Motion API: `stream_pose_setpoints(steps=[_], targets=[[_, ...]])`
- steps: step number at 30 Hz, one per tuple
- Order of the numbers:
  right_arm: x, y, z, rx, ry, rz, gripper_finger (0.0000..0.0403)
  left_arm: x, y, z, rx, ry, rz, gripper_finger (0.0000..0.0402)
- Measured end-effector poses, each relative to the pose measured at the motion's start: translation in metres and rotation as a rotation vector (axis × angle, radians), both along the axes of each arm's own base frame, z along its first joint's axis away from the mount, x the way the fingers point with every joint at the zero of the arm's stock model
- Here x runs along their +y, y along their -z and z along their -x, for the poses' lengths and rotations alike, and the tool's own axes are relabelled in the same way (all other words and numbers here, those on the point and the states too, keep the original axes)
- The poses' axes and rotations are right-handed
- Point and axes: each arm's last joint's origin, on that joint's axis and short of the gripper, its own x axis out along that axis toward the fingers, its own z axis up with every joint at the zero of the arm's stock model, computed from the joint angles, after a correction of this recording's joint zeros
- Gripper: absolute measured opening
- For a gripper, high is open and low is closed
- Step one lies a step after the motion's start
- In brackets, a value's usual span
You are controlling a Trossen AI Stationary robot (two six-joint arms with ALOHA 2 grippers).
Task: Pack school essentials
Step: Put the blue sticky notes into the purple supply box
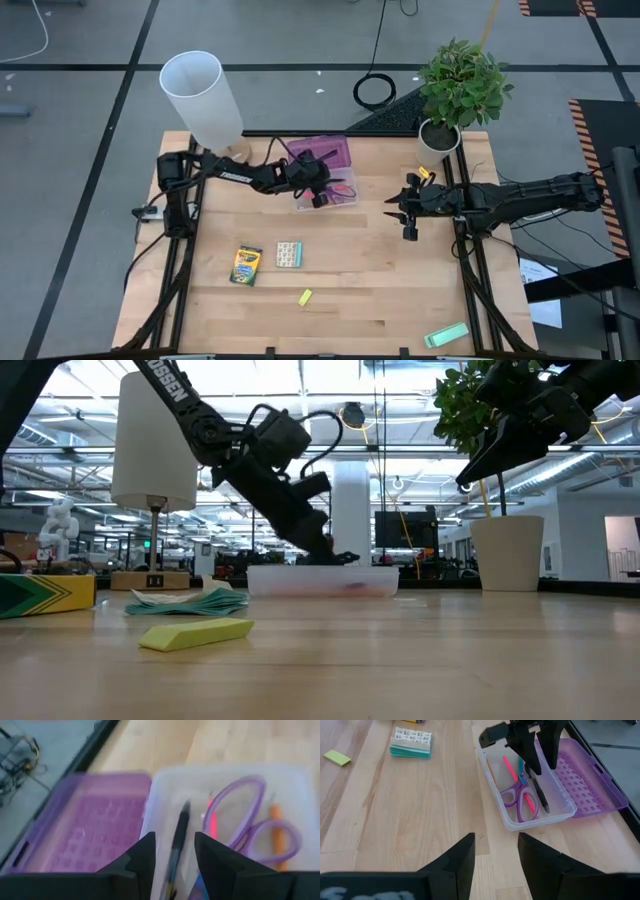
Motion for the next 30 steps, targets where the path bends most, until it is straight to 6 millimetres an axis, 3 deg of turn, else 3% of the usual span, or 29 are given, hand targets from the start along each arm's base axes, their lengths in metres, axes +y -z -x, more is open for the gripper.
stream_pose_setpoints(steps=[8, 17, 30], targets=[[0.000, 0.000, 0.000, 0.000, 0.000, 0.000, 0.0141, -0.021, -0.026, 0.004, -0.037, 0.016, 0.042, 0.0140], [0.000, 0.000, 0.000, 0.004, 0.002, 0.000, 0.0141, -0.057, -0.059, 0.021, -0.008, 0.054, 0.128, 0.0140], [0.000, 0.000, 0.000, -0.006, 0.019, -0.021, 0.0141, -0.128, -0.059, 0.033, 0.121, 0.184, 0.207, 0.0140]])
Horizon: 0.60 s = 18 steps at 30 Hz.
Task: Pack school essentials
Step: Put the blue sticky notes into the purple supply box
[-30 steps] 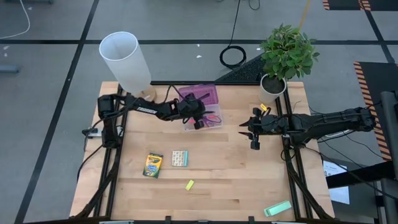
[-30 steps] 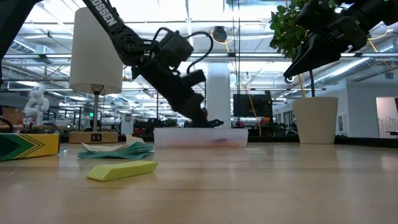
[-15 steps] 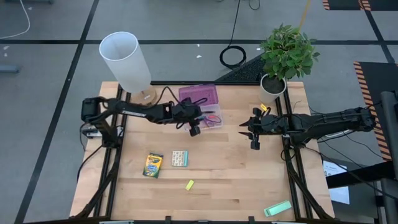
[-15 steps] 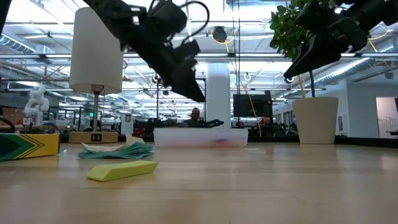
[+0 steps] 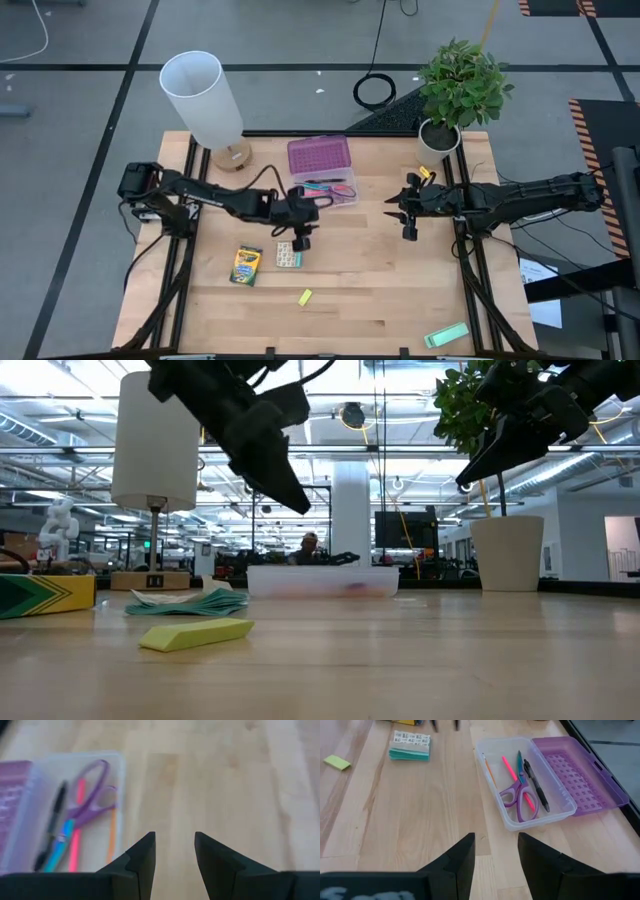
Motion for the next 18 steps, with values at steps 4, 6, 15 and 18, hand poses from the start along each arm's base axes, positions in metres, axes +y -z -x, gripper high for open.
stream_pose_setpoints(steps=[4, 6, 15, 18], targets=[[0.000, 0.000, 0.000, -0.002, 0.004, -0.006, 0.0141, -0.021, 0.001, 0.004, 0.015, 0.029, 0.030, 0.0140], [0.000, 0.000, 0.000, -0.007, 0.013, -0.017, 0.0141, -0.032, 0.000, 0.005, 0.011, 0.052, 0.038, 0.0140], [0.000, -0.003, -0.003, -0.073, 0.092, -0.136, 0.0141, -0.078, 0.005, 0.022, 0.072, 0.046, 0.054, 0.0140], [0.000, -0.003, -0.006, -0.092, 0.123, -0.182, 0.0141, -0.093, 0.006, 0.030, 0.093, 0.043, 0.063, 0.0141]])
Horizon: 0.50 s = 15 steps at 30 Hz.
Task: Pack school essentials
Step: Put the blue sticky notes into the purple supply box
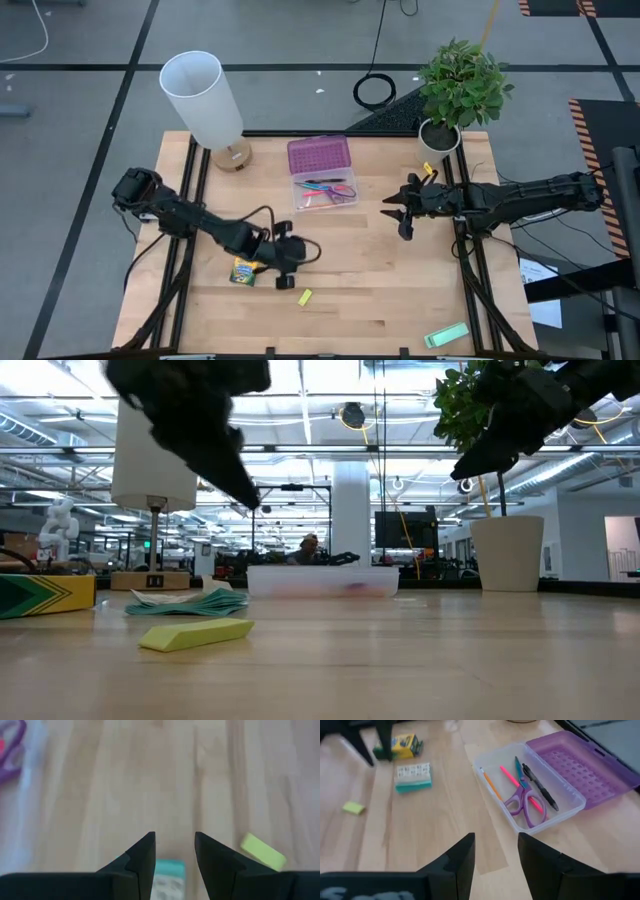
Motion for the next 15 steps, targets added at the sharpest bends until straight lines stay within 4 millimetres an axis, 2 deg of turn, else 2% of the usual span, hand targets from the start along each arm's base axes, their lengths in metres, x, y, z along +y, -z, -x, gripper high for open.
stream_pose_setpoints(steps=[7, 15], targets=[[0.011, 0.008, -0.015, -0.017, 0.023, -0.116, 0.0141, -0.036, 0.004, 0.021, -0.015, 0.002, -0.090, 0.0151], [0.056, 0.024, -0.047, -0.105, -0.131, -0.187, 0.0141, -0.058, 0.021, 0.043, -0.016, -0.022, -0.128, 0.0216]])
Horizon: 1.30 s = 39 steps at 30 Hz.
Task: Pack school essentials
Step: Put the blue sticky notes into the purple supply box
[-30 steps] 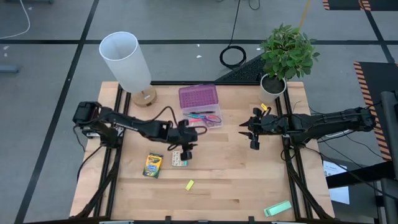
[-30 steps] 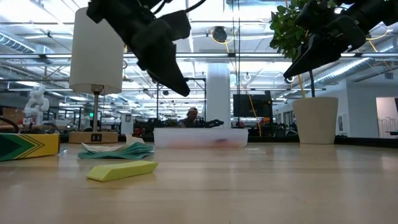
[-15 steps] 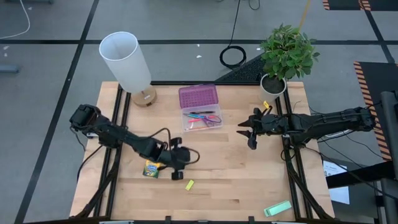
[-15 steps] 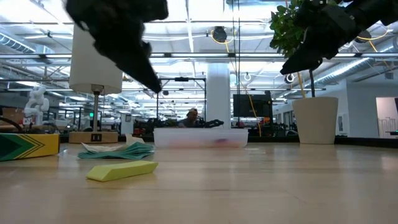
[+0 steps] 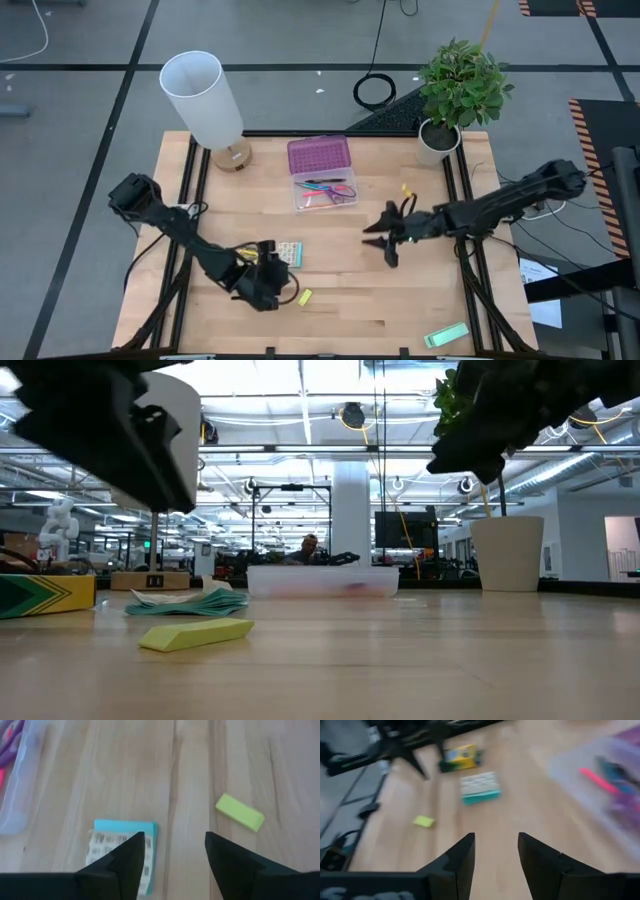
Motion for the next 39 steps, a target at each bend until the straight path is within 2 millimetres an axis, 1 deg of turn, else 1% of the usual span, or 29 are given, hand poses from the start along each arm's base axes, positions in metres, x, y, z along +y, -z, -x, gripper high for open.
stream_pose_setpoints(steps=[3, 5, 11, 16, 19, 22, 27, 30, 32, 35, 39], targets=[[0.017, 0.009, -0.008, -0.015, -0.045, 0.010, 0.0141, 0.002, 0.010, 0.007, 0.011, -0.031, -0.013, 0.0221], [0.023, 0.012, -0.013, -0.004, -0.055, 0.040, 0.0141, 0.006, 0.016, 0.011, 0.022, -0.053, -0.028, 0.0214], [0.034, 0.010, -0.039, 0.000, -0.142, 0.218, 0.0141, 0.022, 0.032, 0.014, 0.027, -0.115, -0.046, 0.0165], [0.043, 0.014, -0.063, 0.020, -0.220, 0.360, 0.0141, 0.034, 0.042, 0.012, 0.003, -0.151, -0.028, 0.0123], [0.049, 0.018, -0.078, 0.034, -0.243, 0.397, 0.0141, 0.035, 0.042, 0.011, 0.003, -0.154, -0.021, 0.0104], [0.055, 0.019, -0.093, 0.056, -0.275, 0.403, 0.0141, 0.032, 0.039, 0.010, -0.005, -0.147, -0.010, 0.0093], [0.065, 0.019, -0.116, 0.140, -0.337, 0.441, 0.0141, 0.021, 0.023, 0.004, -0.013, -0.128, -0.002, 0.0090], [0.069, 0.020, -0.127, 0.139, -0.364, 0.482, 0.0141, 0.014, 0.013, 0.003, 0.005, -0.100, -0.021, 0.0090], [0.071, 0.024, -0.132, 0.121, -0.383, 0.510, 0.0141, 0.013, 0.009, 0.004, 0.034, -0.085, -0.048, 0.0090], [0.072, 0.033, -0.135, 0.136, -0.404, 0.541, 0.0141, 0.018, 0.012, 0.008, 0.086, -0.080, -0.096, 0.0090], [0.070, 0.041, -0.137, 0.156, -0.410, 0.567, 0.0141, 0.030, 0.025, 0.015, 0.143, -0.104, -0.135, 0.0090]])
